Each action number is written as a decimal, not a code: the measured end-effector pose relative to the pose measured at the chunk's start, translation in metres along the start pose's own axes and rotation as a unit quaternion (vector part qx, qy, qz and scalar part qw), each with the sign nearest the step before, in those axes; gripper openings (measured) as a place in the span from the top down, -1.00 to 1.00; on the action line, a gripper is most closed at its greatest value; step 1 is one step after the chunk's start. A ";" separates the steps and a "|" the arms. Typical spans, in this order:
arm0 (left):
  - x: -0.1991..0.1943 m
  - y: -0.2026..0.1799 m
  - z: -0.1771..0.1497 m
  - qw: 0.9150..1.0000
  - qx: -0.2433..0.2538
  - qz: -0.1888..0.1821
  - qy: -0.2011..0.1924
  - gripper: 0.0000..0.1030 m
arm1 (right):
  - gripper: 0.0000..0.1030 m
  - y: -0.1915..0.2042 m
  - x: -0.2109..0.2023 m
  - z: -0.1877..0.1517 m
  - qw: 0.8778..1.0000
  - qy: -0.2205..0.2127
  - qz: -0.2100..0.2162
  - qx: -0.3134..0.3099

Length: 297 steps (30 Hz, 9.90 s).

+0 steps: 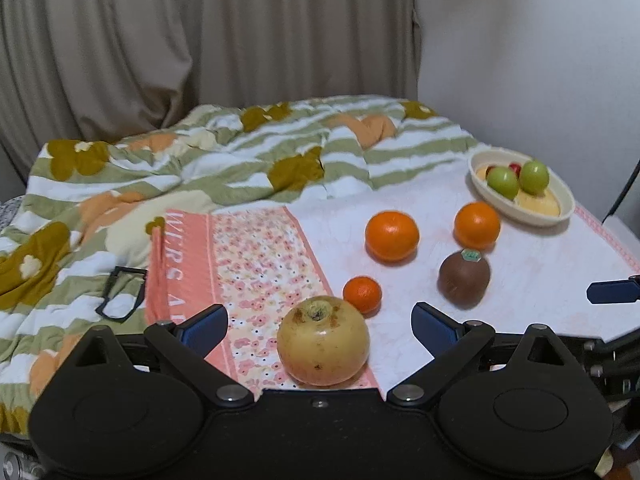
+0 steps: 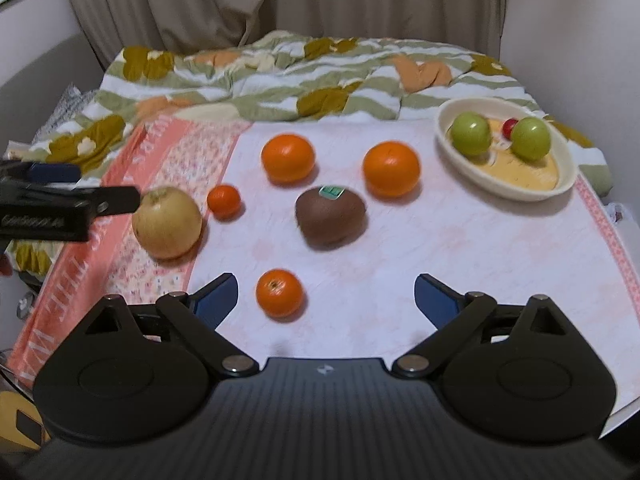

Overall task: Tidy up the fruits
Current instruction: 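Move the left tool toward the yellow apple while the right tool approaches a small tangerine, then close the left tool on the yellow apple while the right tool grasps the tangerine, then carry the yellow apple to the white bowl while the right tool carries the tangerine, then lower the apple into the bowl and open the left tool while the right tool releases the tangerine, then move the left tool toward a small tangerine while the right tool approaches the brown kiwi, then close the left tool on the small tangerine while the right tool grasps the kiwi, then carry the tangerine to the white bowl while the right tool carries the kiwi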

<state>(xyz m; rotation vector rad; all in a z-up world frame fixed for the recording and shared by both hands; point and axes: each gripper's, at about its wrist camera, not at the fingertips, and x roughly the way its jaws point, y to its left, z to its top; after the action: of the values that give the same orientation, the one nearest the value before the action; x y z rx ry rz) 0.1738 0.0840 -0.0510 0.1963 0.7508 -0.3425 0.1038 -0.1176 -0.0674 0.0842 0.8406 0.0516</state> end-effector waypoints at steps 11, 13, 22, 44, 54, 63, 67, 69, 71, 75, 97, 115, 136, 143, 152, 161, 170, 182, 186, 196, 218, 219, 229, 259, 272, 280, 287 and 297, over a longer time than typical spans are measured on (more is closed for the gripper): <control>0.059 0.008 -0.011 0.998 0.010 -0.023 0.058 -0.60 | -0.87 0.015 0.042 -0.010 0.999 0.034 0.001 0.006; 0.064 0.007 -0.013 0.998 0.011 -0.026 0.061 -0.60 | -0.78 0.018 0.048 -0.010 0.999 0.040 0.001 0.001; 0.066 0.008 -0.016 0.997 0.015 -0.033 0.061 -0.52 | -0.44 0.026 0.062 -0.010 0.998 0.056 0.001 -0.005; 0.029 0.014 -0.029 0.999 -0.017 0.013 0.031 -0.51 | -0.02 0.031 0.054 -0.002 0.998 0.043 0.016 -0.031; -0.020 -0.001 -0.020 0.998 -0.038 0.037 -0.015 -0.51 | -0.02 0.018 0.018 0.006 0.999 0.016 0.019 -0.029; -0.056 -0.038 -0.005 0.997 -0.050 0.048 -0.041 -0.51 | -0.02 -0.012 -0.023 0.019 0.999 -0.017 0.027 -0.028; -0.064 -0.063 0.008 0.995 -0.055 0.057 -0.052 -0.51 | -0.02 -0.039 -0.039 0.028 0.998 -0.032 0.032 -0.033; -0.065 -0.077 0.015 0.995 -0.059 0.064 -0.057 -0.51 | -0.02 -0.055 -0.045 0.032 0.998 -0.037 0.036 -0.036; -0.065 -0.092 0.024 0.994 -0.066 0.066 -0.061 -0.51 | -0.02 -0.075 -0.050 0.038 0.998 -0.040 0.038 -0.039; -0.061 -0.127 0.042 0.992 -0.072 0.070 -0.070 -0.51 | -0.02 -0.117 -0.057 0.049 0.997 -0.046 0.043 -0.042; 0.068 -0.270 0.122 0.997 -0.074 0.021 -0.020 -0.51 | -0.02 -0.307 -0.007 0.116 0.998 -0.034 0.020 -0.042; 0.174 -0.303 0.145 0.998 0.004 -0.035 0.056 -0.52 | -0.02 -0.340 0.041 0.118 1.000 0.008 -0.013 0.011; 0.132 -0.278 0.140 0.999 -0.012 -0.020 0.035 -0.99 | -0.02 -0.331 0.047 0.128 1.000 -0.004 0.018 -0.005; 0.102 -0.255 0.128 0.998 -0.049 0.017 0.028 -0.99 | -0.03 -0.319 0.064 0.125 0.997 -0.003 0.053 -0.047; 0.078 -0.241 0.108 0.995 -0.086 0.053 0.023 -0.99 | -0.04 -0.307 0.087 0.115 0.990 -0.004 0.084 -0.113; 0.060 -0.235 0.092 0.991 -0.115 0.067 0.019 -0.99 | -1.00 -0.300 0.084 0.107 0.984 -0.019 0.076 -0.158; 0.040 -0.242 0.089 0.990 -0.123 0.065 0.005 -0.99 | -1.00 -0.300 0.052 0.099 0.986 -0.036 0.065 -0.149; -0.021 -0.250 0.086 0.988 -0.128 0.080 -0.044 -0.99 | -1.00 -0.290 -0.020 0.099 0.987 -0.047 0.055 -0.140; -0.044 -0.244 0.080 0.985 -0.130 0.098 -0.049 -1.00 | -1.00 -0.278 -0.038 0.098 0.988 -0.047 0.057 -0.135; -0.082 -0.190 0.048 0.979 -0.136 0.140 -0.054 -1.00 | -1.00 -0.226 -0.065 0.084 0.992 -0.049 0.047 -0.103; -0.032 -0.047 0.022 0.998 -0.034 0.059 -0.003 -1.00 | -1.00 -0.075 -0.026 0.064 1.000 -0.010 0.010 -0.020; -0.025 -0.043 0.021 0.998 -0.031 0.052 0.001 -1.00 | -1.00 -0.070 -0.022 0.065 1.000 -0.007 0.008 -0.017; 0.040 -0.017 0.026 0.999 0.004 -0.004 0.040 -0.88 | -1.00 -0.047 0.031 0.070 1.000 0.020 0.003 0.006; 0.113 -0.021 0.021 0.994 0.003 -0.044 0.095 0.23 | -1.00 -0.034 0.107 0.072 0.994 0.088 0.059 -0.008; 0.104 -0.007 0.017 0.995 -0.023 -0.026 0.092 0.23 | -0.57 -0.023 0.122 0.072 0.992 0.103 0.062 -0.043; 0.084 -0.005 0.018 0.997 -0.031 -0.012 0.072 0.23 | -0.56 -0.020 0.106 0.073 0.993 0.085 0.063 -0.047; 0.053 -0.010 0.023 0.998 -0.045 0.001 0.040 0.23 | -0.56 -0.025 0.076 0.076 0.996 0.057 0.061 -0.039; 0.005 -0.037 0.024 0.999 -0.048 -0.017 0.004 0.23 | -0.56 -0.044 0.015 0.064 0.999 0.022 0.039 -0.020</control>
<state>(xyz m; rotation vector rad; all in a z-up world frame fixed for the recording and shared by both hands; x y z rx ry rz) 0.1788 0.0413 -0.0394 0.0943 0.7776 -0.3381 0.1618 -0.1640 -0.0405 0.0793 0.8804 0.1441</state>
